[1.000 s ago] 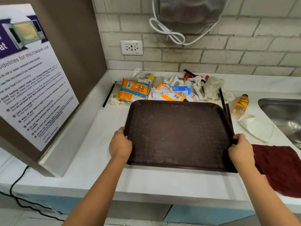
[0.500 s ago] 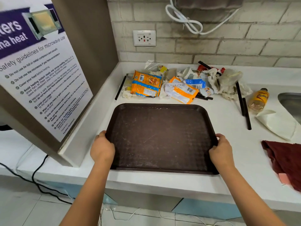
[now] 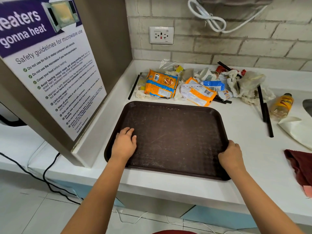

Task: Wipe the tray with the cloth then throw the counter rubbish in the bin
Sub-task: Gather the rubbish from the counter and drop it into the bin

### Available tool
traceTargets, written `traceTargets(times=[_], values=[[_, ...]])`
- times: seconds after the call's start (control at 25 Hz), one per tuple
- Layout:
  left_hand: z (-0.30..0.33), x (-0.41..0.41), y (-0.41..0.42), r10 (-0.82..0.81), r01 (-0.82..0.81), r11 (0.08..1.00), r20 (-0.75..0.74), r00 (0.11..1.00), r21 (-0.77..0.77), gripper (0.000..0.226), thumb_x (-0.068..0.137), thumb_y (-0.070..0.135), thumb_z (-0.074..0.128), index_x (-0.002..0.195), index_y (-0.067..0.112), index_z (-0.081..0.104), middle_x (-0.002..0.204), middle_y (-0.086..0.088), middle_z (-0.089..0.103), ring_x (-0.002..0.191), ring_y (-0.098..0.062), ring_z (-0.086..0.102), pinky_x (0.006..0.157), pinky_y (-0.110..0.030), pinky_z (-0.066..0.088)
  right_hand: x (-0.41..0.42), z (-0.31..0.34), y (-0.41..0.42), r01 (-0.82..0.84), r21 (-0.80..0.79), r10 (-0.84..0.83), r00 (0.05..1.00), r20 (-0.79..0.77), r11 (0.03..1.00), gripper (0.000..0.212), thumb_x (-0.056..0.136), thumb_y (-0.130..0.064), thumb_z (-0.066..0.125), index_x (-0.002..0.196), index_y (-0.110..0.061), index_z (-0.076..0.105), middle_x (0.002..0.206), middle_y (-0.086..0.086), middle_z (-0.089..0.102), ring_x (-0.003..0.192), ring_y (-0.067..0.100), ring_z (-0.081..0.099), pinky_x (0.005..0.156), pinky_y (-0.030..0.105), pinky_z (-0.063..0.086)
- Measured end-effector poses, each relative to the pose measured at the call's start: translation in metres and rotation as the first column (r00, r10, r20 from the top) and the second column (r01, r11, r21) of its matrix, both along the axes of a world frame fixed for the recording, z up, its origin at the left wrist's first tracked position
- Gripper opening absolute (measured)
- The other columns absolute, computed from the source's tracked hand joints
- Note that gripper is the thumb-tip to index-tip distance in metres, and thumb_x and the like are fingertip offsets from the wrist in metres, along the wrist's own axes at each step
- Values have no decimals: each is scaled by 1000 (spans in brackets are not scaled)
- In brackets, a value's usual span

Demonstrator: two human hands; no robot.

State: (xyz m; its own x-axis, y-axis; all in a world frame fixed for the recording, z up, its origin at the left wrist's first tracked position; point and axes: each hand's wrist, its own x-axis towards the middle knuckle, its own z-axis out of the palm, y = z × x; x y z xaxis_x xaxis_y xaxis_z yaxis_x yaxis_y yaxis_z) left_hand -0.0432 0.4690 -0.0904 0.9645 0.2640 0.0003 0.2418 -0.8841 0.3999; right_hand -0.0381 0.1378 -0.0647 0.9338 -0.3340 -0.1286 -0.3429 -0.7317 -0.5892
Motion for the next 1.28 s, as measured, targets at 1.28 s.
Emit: traceTargets(times=[1.28], values=[[2,8,31,21,-18,996,34,999,-87,44,96,29,43,139,15,43,148,-5,35,132,-26,39,108,-38,36,3,-1,23,-29,-15,28,999,-17,999,40,83,3,44,122,1,44,115,24,47,103,39,50,82,36,41]])
